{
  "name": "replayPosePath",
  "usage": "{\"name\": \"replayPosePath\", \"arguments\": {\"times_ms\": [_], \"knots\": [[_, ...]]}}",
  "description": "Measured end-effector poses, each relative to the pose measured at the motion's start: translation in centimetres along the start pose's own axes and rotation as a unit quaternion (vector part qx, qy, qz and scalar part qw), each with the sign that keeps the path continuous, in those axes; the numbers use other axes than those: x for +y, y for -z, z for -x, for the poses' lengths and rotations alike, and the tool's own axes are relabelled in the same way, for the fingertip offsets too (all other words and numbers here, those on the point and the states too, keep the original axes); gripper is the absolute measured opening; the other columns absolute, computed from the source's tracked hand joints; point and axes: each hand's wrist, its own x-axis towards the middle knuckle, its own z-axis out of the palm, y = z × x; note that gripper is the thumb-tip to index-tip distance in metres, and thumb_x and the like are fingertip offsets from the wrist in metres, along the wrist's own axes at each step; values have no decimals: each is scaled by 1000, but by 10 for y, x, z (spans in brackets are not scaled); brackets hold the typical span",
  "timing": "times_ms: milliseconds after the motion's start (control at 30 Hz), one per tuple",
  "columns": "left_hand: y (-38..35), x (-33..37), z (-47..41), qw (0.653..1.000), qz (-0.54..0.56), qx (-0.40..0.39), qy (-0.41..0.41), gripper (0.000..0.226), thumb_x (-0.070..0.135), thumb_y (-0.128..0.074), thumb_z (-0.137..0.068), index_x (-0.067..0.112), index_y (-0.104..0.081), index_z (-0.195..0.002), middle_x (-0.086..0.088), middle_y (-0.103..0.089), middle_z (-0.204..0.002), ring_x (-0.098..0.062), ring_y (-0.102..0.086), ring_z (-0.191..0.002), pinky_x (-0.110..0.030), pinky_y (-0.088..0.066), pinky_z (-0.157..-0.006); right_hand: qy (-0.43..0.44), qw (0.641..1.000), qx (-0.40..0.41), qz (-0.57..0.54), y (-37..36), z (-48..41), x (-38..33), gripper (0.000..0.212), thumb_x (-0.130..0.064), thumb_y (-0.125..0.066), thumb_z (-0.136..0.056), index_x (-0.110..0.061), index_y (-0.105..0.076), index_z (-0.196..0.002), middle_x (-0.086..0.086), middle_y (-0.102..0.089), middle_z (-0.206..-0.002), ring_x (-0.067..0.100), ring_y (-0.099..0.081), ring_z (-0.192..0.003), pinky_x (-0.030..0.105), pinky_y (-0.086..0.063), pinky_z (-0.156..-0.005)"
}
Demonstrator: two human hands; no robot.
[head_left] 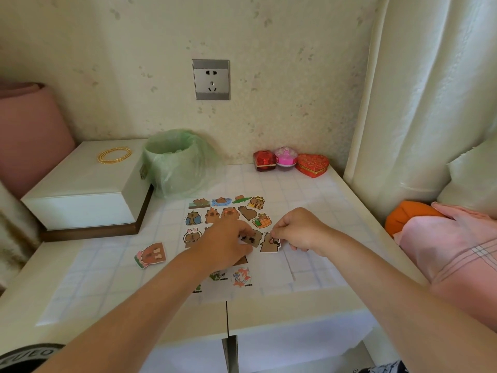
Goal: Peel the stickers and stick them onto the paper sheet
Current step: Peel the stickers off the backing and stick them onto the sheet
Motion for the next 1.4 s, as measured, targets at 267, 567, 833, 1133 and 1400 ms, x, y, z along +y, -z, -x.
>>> {"name": "replayPosePath", "arguments": {"times_ms": [267,567,833,1133,1400], "knots": [[-1,-1,1,1000,-18,1,-9,39,29,-73,-87,33,-65,-125,9,-49,-109,-11,-49,-102,-29,-47,-88,50,998,19,44,-5,-3,0,9,-22,-71,-90,-18,-78,-93,-8,-67,-76,7,-59,-67,20,-41,-55],[-3,-3,0,1000,-25,5,-17,37,30,-72,-87,35,-65,-123,6,-51,-114,-12,-47,-103,-30,-47,-89,76,993,48,81,-10,-8,3,9,-22,-70,-89,-19,-79,-91,3,-75,-96,17,-67,-88,25,-50,-70],[-7,-7,-4,999,-36,-3,-33,40,31,-71,-87,42,-62,-124,4,-47,-112,-16,-46,-110,-40,-47,-94,82,991,61,89,-10,-10,3,10,-22,-71,-89,-19,-79,-93,4,-75,-100,17,-67,-88,26,-51,-71],[-10,-5,0,987,-97,-30,-126,50,11,-55,-95,47,-59,-130,12,-47,-122,-14,-33,-122,-32,-41,-81,80,989,61,109,-9,-11,-1,9,-19,-72,-85,-20,-80,-89,1,-75,-94,17,-68,-88,30,-57,-74],[-19,5,-2,971,-158,-1,-179,46,3,-46,-94,29,-61,-129,10,-52,-129,-16,-45,-119,-29,-42,-76,2,996,21,82,4,-10,-13,33,-32,-56,-92,-3,-73,-90,12,-65,-55,21,-46,-44,21,-36,-44]]}}
